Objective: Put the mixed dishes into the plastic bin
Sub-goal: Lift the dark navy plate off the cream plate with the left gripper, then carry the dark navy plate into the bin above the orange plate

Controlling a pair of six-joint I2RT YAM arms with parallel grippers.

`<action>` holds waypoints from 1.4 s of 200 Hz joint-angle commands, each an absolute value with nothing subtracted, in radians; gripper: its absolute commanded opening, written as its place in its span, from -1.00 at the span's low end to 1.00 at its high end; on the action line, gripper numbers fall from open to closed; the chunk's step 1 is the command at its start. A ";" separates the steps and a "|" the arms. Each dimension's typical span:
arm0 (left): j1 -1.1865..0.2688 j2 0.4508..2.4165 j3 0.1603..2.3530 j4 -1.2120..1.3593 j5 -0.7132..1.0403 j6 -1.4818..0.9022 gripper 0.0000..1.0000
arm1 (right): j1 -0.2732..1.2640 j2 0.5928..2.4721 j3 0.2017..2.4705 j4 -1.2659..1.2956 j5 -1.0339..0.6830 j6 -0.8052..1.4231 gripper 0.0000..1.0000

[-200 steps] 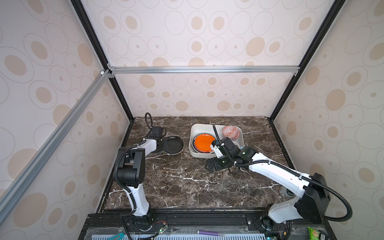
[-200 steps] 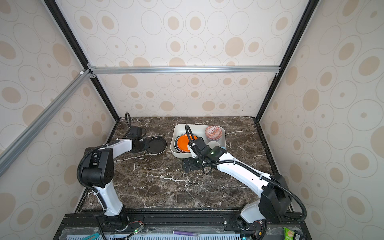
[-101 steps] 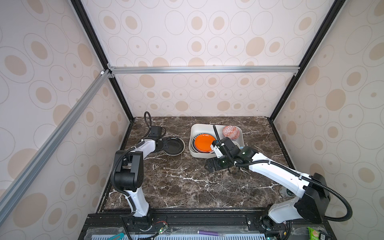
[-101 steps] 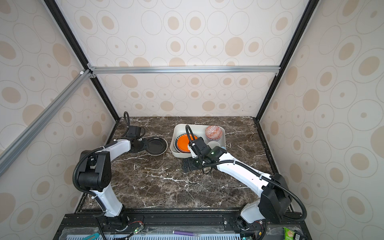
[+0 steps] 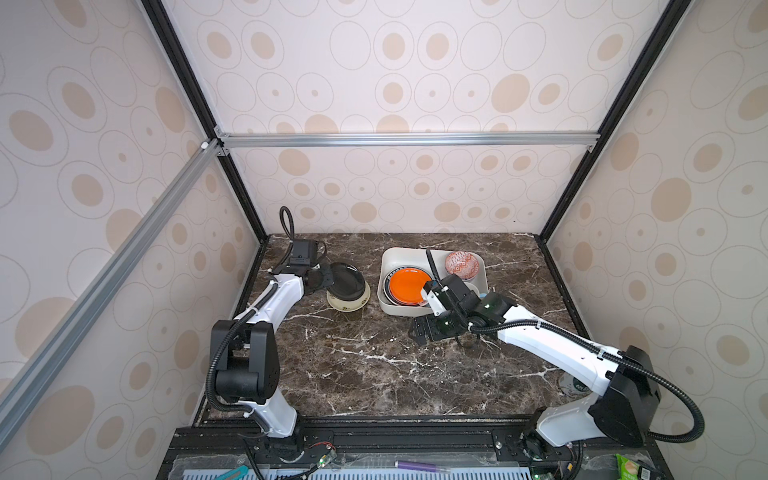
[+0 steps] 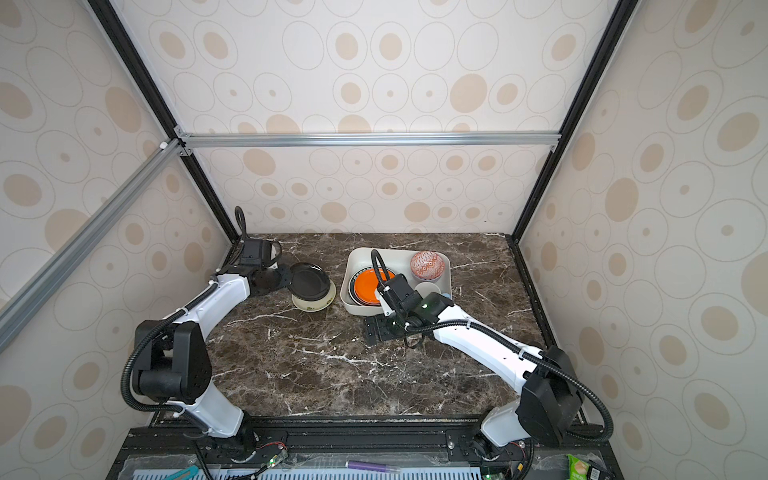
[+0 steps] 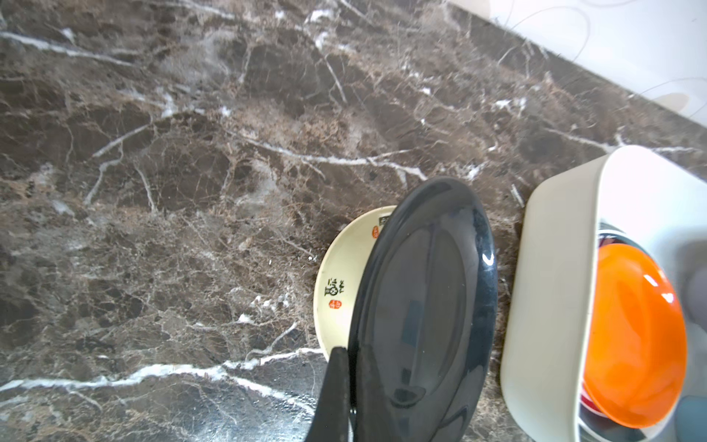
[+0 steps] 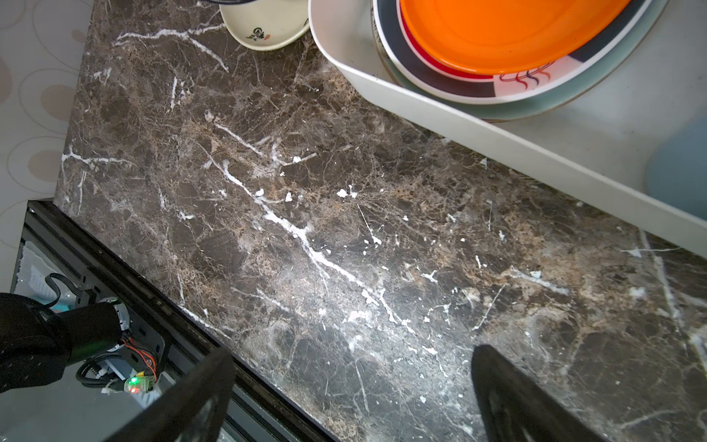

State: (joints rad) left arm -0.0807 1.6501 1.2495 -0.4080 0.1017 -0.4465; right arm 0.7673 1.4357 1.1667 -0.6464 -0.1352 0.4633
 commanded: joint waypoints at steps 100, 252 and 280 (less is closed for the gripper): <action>-0.133 1.595 1.451 -0.478 0.234 -0.462 -1.00 | 0.770 1.354 1.148 -0.658 -0.109 0.478 0.99; -0.423 1.867 1.605 -0.353 0.282 -0.574 -1.00 | 0.770 1.150 1.096 -0.765 0.015 0.495 0.99; -0.448 1.952 1.665 -0.361 0.280 -0.574 -1.00 | 0.768 1.116 1.089 -0.792 0.054 0.488 0.99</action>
